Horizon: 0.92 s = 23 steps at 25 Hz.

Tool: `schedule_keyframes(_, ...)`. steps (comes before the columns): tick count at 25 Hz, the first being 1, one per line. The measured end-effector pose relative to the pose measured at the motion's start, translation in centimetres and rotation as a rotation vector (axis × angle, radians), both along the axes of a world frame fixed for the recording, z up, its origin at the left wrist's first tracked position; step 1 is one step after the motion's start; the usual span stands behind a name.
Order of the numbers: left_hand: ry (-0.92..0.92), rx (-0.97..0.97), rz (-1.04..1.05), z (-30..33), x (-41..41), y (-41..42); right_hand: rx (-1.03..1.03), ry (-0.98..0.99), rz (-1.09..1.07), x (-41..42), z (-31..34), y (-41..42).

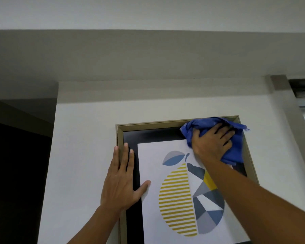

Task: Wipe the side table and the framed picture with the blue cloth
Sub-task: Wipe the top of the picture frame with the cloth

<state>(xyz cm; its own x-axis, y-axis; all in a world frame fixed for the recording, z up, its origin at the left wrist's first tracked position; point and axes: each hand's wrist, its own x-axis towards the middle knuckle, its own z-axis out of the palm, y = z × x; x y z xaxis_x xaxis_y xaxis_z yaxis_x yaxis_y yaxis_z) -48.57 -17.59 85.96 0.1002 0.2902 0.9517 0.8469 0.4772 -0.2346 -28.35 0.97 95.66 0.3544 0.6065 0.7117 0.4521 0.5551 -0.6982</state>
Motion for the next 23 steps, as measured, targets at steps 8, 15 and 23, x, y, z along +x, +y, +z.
schedule_keyframes(8, 0.014, 0.011, -0.06, -0.1, -0.5, 0.1, 0.522, -0.448, 0.087, -9.3, -3.4, -10.6)
schedule_keyframes(15, 0.029, 0.011, -0.047, -0.1, -0.6, 0.1, 0.381, -0.434, 0.025, -4.8, -2.9, -5.5)
schedule_keyframes(23, -0.006, -0.017, -0.032, 0.1, 0.2, -0.2, 0.089, -0.183, -0.043, 3.5, -1.0, 2.9)
